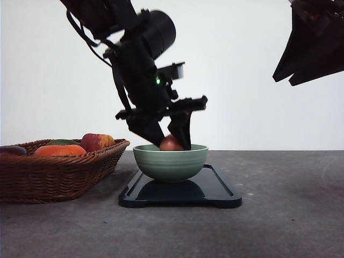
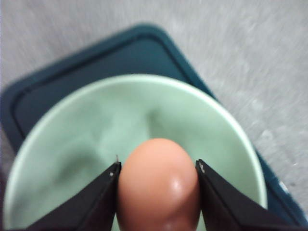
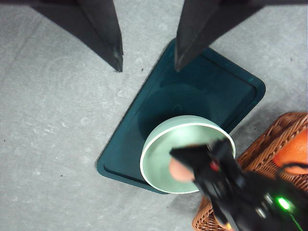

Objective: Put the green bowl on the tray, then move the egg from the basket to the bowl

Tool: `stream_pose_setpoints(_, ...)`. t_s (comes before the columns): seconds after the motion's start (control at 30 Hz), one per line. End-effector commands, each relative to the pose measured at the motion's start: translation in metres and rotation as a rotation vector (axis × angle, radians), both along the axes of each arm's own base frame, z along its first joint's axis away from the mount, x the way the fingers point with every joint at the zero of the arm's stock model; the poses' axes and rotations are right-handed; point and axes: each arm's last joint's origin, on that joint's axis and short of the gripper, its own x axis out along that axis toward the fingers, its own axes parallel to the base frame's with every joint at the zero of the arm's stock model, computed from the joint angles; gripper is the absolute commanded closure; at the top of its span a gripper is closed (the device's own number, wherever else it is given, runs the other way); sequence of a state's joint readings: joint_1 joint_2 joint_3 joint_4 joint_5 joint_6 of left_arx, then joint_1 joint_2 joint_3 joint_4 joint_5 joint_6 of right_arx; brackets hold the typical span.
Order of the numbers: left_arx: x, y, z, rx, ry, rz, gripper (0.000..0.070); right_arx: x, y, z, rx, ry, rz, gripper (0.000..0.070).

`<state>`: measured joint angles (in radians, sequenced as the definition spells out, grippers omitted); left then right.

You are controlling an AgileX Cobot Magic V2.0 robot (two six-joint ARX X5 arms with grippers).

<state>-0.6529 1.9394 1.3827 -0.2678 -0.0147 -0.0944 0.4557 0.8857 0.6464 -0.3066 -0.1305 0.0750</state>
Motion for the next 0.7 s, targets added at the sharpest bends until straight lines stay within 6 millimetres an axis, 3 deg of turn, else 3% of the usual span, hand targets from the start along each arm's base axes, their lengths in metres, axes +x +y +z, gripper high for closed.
stream_pose_setpoints(0.0, 0.003, -0.007, -0.005, -0.006, 0.000, -0.009, 0.0476, 0.000, 0.002, 0.002, -0.003, -0.009, 0.010, 0.0491)
stream_pose_setpoints(0.47, 0.007, -0.010, -0.025, 0.020, 0.030, -0.011, 0.0462, 0.000, 0.002, 0.002, -0.003, -0.009, 0.010, 0.0491)
stream_pose_setpoints(0.63, 0.006, -0.010, -0.025, 0.022, 0.033, -0.011, 0.0307, 0.000, 0.002, 0.002, -0.003, -0.009, 0.011, 0.0491)
stream_pose_setpoints(0.67, 0.006, -0.010, -0.026, 0.023, 0.034, -0.011, 0.0301, 0.000, 0.002, 0.002, -0.003, -0.009, 0.011, 0.0491)
